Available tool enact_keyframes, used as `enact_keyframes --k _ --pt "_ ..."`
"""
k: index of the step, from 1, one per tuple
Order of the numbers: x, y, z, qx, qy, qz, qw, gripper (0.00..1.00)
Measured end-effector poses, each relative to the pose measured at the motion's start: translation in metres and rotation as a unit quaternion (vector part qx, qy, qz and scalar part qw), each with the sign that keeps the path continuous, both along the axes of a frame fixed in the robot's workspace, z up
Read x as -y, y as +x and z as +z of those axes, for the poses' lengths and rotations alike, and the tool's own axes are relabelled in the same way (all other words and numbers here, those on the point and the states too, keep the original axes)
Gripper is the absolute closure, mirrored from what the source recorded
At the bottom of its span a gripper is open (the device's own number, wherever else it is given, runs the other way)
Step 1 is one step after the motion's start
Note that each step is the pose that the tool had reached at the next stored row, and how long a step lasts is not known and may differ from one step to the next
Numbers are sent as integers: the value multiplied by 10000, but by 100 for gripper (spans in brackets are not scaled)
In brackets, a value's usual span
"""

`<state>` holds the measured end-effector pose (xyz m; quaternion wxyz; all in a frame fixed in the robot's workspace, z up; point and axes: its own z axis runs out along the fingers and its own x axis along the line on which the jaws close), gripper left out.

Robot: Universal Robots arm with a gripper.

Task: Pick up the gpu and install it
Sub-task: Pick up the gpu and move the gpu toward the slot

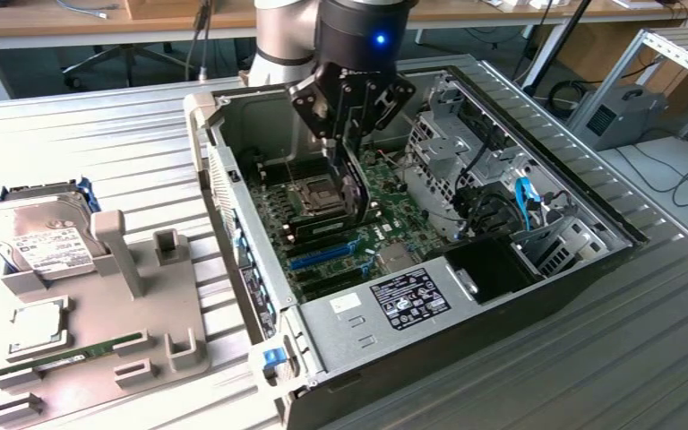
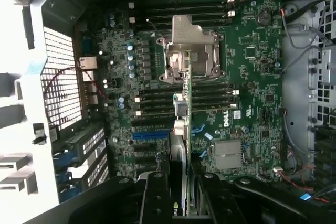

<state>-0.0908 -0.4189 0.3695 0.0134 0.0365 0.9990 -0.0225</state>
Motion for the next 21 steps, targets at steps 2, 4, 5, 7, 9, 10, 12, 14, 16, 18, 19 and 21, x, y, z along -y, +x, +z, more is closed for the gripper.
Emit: enact_keyframes --k 2,4,5,7,9,10,12,14,16,18,19,21 --pt "-13 32 -16 -1 -1 0 10000 74" --pt "-25 67 -33 -1 -1 1 10000 74" --pt "-33 91 -45 -1 -2 1 10000 74" --pt "-43 125 -64 0 -2 1 10000 74" --pt "-53 160 -83 -1 -2 1 10000 74" --pt "-58 179 -93 0 -2 1 10000 74" --pt "-65 214 -107 -1 -3 2 10000 74" --pt "-74 265 -130 -1 -3 4 10000 74" --pt "-80 301 -147 0 -3 5 10000 74" --pt "-86 332 -162 0 -4 5 10000 74" --pt "-89 350 -171 0 -3 5 10000 74" --pt "-95 392 -189 -1 -4 6 10000 74"
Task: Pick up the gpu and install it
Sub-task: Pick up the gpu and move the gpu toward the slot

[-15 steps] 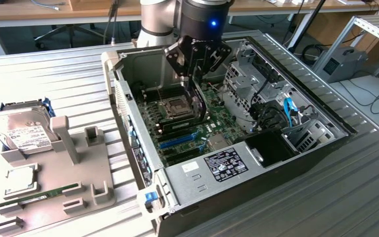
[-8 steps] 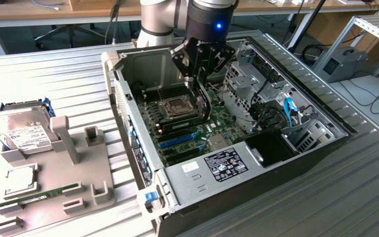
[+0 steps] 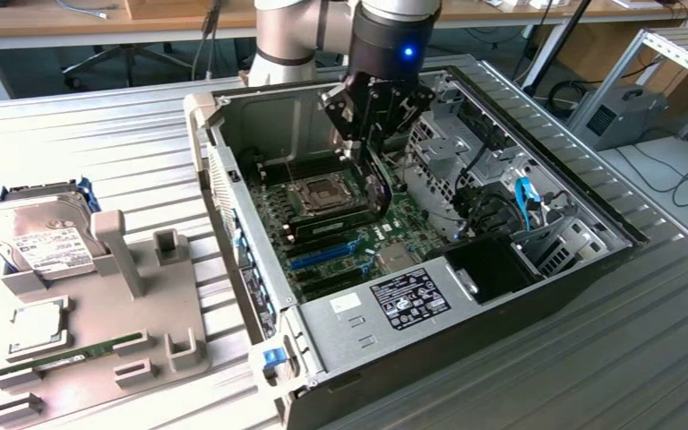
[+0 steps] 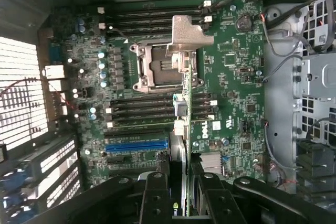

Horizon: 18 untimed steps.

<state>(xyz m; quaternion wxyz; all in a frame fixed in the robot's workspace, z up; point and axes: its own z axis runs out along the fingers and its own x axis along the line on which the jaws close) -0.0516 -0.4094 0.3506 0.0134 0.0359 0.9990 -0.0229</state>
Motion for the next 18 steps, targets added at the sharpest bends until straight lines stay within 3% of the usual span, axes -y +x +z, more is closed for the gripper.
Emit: enact_keyframes --k 18 --pt "-53 323 -138 -2 0 12 10000 74"
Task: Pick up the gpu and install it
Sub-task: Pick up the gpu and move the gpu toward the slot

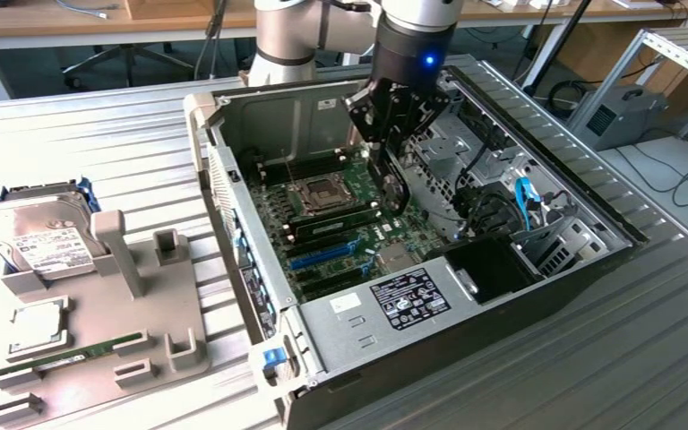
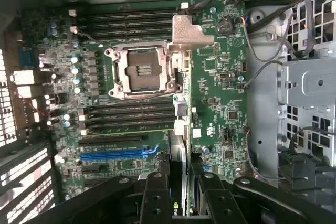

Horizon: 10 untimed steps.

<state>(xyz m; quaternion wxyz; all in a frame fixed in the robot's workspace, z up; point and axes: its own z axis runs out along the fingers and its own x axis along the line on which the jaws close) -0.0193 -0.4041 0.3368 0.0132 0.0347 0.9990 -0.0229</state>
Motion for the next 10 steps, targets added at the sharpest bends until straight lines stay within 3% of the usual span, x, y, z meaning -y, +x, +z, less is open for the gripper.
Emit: enact_keyframes --k 10 --pt "-2 18 -12 0 0 0 10000 74"
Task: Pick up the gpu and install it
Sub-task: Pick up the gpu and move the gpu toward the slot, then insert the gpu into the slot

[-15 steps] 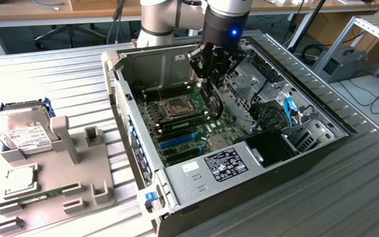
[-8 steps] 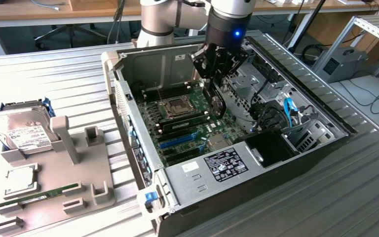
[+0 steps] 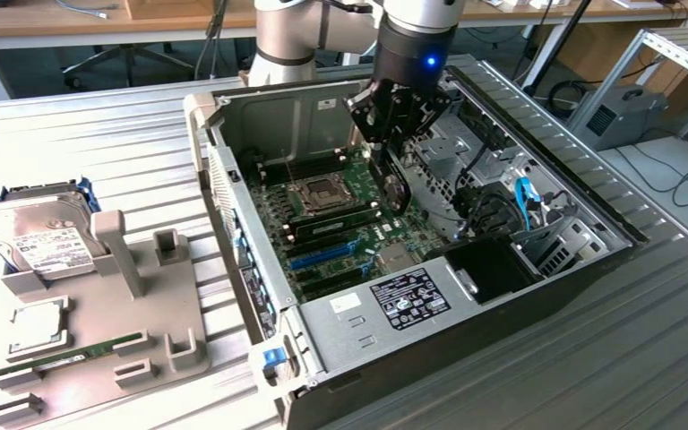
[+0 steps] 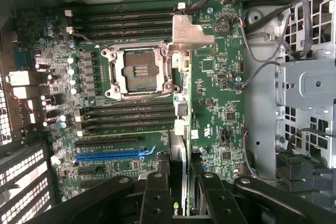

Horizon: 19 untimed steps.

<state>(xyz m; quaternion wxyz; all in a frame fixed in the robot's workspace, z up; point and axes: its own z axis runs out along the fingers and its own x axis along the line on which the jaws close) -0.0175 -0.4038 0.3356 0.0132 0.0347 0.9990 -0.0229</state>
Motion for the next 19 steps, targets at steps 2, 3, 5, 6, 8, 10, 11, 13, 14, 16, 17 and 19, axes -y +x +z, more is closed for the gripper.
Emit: enact_keyframes --k 2,3,5,6,8,10,11,13,14,16,17,19 --pt "0 0 0 0 0 0 10000 74" --pt "0 0 0 0 0 0 10000 74" --pt "0 0 0 0 0 0 10000 74" --pt "0 0 0 0 0 0 10000 74" --pt "0 0 0 0 0 34 10000 74" --pt "0 1 0 0 0 99 10000 74" --pt "0 0 0 0 0 174 9998 74" --pt "0 0 0 0 0 339 9994 74" --pt "0 0 0 0 0 385 9993 74" --pt "0 0 0 0 0 491 9988 74" --pt "0 0 0 0 0 539 9985 74" --pt "0 0 0 0 0 678 9977 74"
